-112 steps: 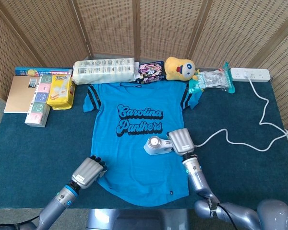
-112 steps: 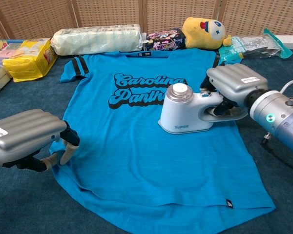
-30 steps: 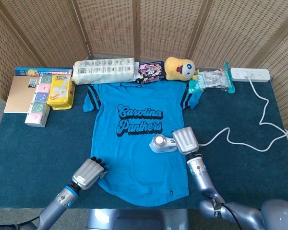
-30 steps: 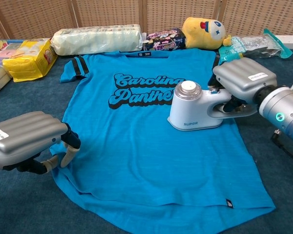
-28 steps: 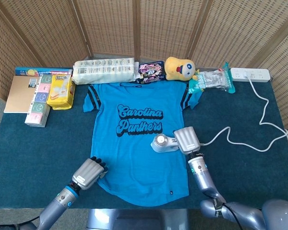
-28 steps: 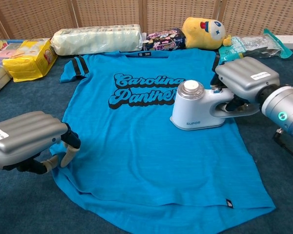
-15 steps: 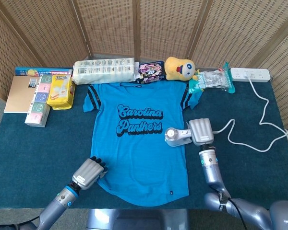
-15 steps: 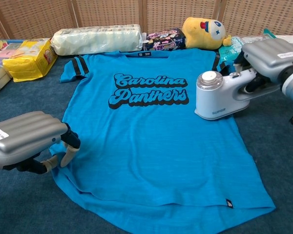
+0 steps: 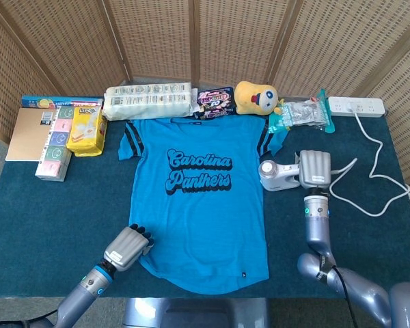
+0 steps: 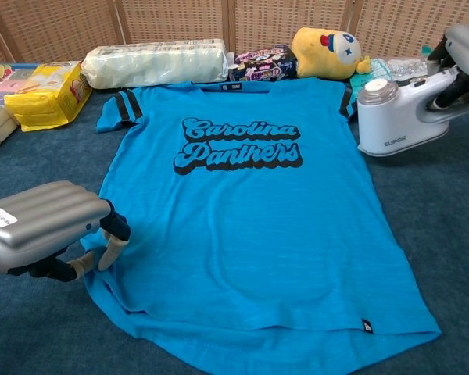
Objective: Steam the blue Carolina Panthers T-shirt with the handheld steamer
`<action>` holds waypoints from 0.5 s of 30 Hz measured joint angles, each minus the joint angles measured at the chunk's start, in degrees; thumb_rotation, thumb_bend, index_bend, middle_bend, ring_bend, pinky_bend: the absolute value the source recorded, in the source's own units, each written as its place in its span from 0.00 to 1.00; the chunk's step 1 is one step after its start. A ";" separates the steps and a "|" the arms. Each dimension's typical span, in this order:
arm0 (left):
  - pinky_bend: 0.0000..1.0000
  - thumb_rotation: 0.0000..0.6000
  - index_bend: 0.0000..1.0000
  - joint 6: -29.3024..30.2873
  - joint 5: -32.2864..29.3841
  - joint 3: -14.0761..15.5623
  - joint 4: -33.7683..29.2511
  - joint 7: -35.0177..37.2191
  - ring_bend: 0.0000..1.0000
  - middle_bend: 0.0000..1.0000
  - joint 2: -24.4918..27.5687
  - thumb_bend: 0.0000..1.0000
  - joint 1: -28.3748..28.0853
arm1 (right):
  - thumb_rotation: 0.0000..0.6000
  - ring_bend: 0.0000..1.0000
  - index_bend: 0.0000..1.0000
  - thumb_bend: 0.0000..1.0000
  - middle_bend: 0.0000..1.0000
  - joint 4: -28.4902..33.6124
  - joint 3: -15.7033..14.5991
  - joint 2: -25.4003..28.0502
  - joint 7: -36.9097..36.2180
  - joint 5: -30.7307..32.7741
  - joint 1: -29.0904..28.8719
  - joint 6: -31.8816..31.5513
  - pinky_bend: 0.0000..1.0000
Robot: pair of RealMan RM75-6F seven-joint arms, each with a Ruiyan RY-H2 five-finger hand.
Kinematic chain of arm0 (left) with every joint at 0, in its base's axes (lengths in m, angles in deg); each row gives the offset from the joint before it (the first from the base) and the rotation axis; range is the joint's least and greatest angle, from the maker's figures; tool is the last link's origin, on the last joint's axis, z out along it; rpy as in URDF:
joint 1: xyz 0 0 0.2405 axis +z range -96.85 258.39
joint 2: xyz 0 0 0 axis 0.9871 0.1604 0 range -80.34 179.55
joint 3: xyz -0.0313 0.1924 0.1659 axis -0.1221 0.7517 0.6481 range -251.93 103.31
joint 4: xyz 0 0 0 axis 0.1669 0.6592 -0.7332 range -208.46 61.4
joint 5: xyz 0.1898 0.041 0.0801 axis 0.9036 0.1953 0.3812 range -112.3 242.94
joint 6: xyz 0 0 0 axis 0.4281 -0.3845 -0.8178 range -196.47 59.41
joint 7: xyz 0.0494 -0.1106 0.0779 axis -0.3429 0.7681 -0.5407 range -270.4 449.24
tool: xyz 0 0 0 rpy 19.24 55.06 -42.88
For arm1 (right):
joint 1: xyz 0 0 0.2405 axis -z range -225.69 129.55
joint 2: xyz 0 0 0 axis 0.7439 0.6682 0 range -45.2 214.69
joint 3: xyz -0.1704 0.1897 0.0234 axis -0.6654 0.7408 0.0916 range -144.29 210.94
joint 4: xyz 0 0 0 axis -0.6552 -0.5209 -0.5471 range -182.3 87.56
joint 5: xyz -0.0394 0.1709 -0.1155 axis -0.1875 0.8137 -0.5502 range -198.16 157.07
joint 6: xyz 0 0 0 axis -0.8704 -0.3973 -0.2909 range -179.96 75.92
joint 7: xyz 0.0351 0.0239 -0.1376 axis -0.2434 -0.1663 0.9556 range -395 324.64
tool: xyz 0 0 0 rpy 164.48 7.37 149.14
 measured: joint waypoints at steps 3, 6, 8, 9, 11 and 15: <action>0.38 1.00 0.64 0.01 -0.49 -0.15 -0.23 -0.63 0.39 0.52 0.07 0.55 -0.01 | 1.00 0.76 0.72 0.33 0.73 -3.34 1.54 -0.84 -1.02 1.79 -0.86 0.73 0.72; 0.38 1.00 0.64 0.13 -0.94 -0.31 -0.73 -1.21 0.39 0.52 0.34 0.55 0.00 | 1.00 0.76 0.72 0.33 0.73 -7.53 2.99 -2.20 -2.17 3.43 -2.12 1.61 0.72; 0.38 1.00 0.64 0.19 -1.20 -0.36 -0.94 -1.47 0.39 0.52 0.48 0.55 0.02 | 1.00 0.76 0.72 0.33 0.73 -9.99 3.71 -3.11 -2.85 4.22 -2.92 2.10 0.72; 0.38 1.00 0.64 0.19 -1.30 -0.37 -1.00 -1.56 0.39 0.52 0.52 0.55 0.02 | 1.00 0.76 0.72 0.33 0.73 -11.47 4.11 -3.72 -3.27 4.69 -3.43 2.43 0.72; 0.38 1.00 0.64 0.20 -1.53 -0.37 -1.15 -1.81 0.39 0.52 0.62 0.55 0.04 | 1.00 0.76 0.72 0.32 0.73 -13.48 4.65 -4.61 -3.90 5.34 -4.13 2.91 0.72; 0.38 1.00 0.64 0.31 -1.81 -0.38 -1.45 -2.10 0.39 0.52 0.78 0.55 0.06 | 1.00 0.76 0.72 0.32 0.73 -18.19 5.48 -6.66 -5.08 6.53 -5.48 4.01 0.71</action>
